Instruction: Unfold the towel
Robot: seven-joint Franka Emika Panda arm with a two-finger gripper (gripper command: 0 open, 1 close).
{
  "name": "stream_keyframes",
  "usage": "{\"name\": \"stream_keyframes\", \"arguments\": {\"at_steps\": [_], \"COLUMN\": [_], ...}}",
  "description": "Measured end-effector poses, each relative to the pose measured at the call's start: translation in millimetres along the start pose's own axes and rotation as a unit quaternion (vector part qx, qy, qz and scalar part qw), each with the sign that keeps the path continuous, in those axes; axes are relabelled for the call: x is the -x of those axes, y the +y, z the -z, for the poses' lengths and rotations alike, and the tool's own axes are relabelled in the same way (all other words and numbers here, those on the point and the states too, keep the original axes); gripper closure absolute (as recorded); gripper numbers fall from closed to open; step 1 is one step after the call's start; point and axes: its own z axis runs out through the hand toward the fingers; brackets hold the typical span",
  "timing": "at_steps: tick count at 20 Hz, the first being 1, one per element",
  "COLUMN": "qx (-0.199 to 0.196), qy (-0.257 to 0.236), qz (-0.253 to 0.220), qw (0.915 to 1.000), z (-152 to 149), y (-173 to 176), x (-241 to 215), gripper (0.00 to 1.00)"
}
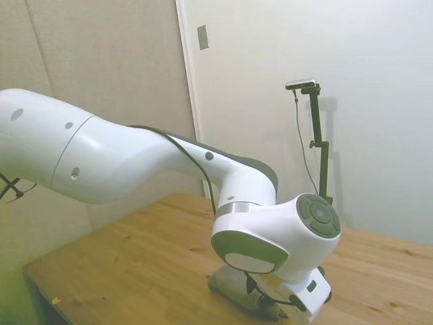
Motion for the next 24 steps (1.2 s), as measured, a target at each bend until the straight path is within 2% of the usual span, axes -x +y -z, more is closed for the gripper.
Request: {"name": "stream_keyframes", "arguments": {"at_steps": [6,11,19,24], "qx": [-0.003,-0.011,-0.019,-0.015], "qy": [0.004,0.014,0.019,0.012], "qz": [-0.001,0.02,0.072,0.103], "qw": [1.0,0.9996,0.997,0.9945], "z": [5,20,20,0], "y": [1,-21,-116,-179], "x": [0,10,47,77], "gripper": [1.0,1.0,1.0,1.0]}}
